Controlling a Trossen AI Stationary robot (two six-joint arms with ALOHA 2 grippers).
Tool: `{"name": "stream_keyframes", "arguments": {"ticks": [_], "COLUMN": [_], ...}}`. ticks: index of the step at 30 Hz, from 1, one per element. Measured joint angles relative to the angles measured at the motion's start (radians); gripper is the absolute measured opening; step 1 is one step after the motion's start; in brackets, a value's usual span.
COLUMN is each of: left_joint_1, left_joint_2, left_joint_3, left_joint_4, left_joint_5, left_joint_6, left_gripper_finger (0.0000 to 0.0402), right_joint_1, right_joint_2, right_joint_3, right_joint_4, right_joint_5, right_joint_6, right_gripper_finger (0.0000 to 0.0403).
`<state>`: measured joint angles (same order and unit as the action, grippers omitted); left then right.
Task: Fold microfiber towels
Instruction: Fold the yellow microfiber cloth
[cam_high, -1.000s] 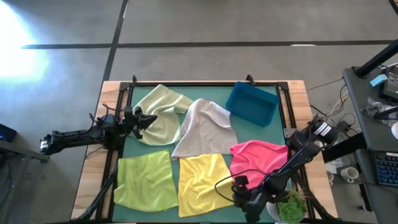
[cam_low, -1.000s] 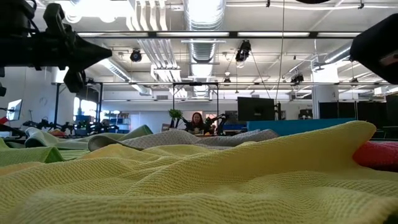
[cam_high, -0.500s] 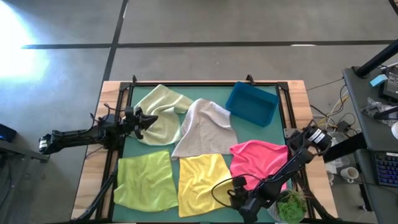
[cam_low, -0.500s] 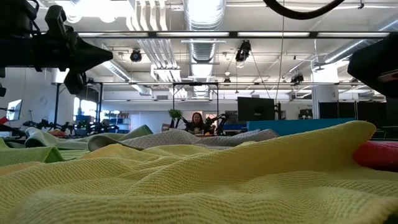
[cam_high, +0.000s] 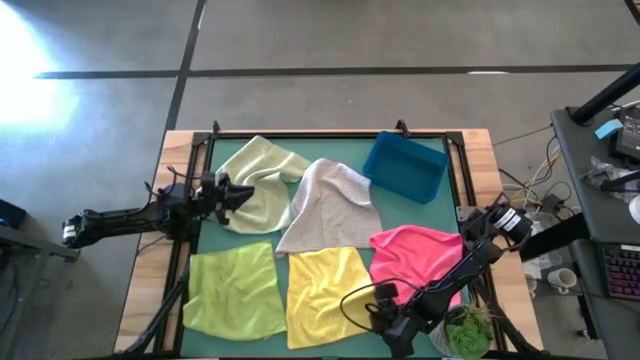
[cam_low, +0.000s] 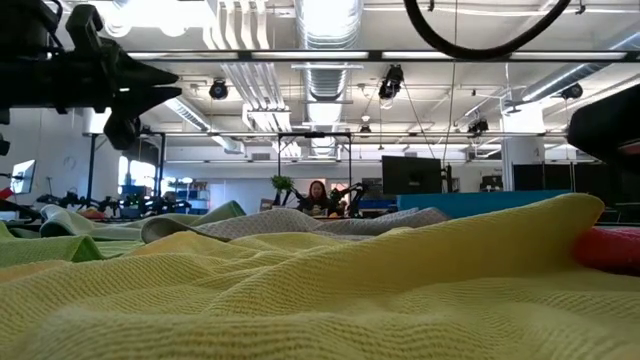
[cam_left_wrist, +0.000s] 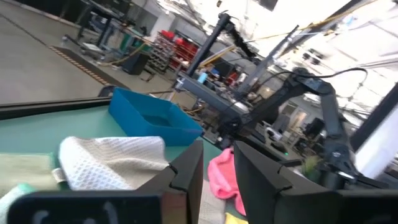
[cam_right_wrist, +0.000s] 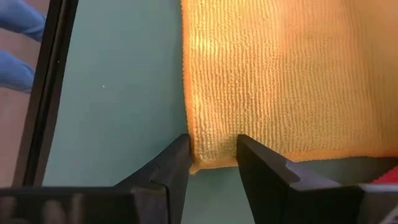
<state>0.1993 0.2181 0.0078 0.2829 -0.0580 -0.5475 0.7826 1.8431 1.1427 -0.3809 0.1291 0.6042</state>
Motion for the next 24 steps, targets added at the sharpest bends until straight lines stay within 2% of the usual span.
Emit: {"name": "stream_keyframes", "arguments": {"ticks": [10,16,24], "left_joint_1": [0.0,0.0,0.0], "left_joint_2": [0.025,0.078,0.182], "left_joint_3": [0.038,0.091,0.203], "left_joint_4": [0.004,-0.002,-0.012], "left_joint_5": [0.193,0.243,0.375], "left_joint_6": [0.003,0.003,0.013], "left_gripper_finger": [0.0074,0.0074,0.0074], "right_joint_1": [-0.027,-0.032,-0.033], "right_joint_2": [-0.001,-0.016,-0.023], "right_joint_3": [-0.001,-0.003,-0.005], "right_joint_4": [0.004,0.002,0.018], "right_joint_5": [-0.054,-0.063,-0.054], "right_joint_6": [0.144,0.224,0.376], "right_gripper_finger": [0.0014,0.0009,0.0009]}}
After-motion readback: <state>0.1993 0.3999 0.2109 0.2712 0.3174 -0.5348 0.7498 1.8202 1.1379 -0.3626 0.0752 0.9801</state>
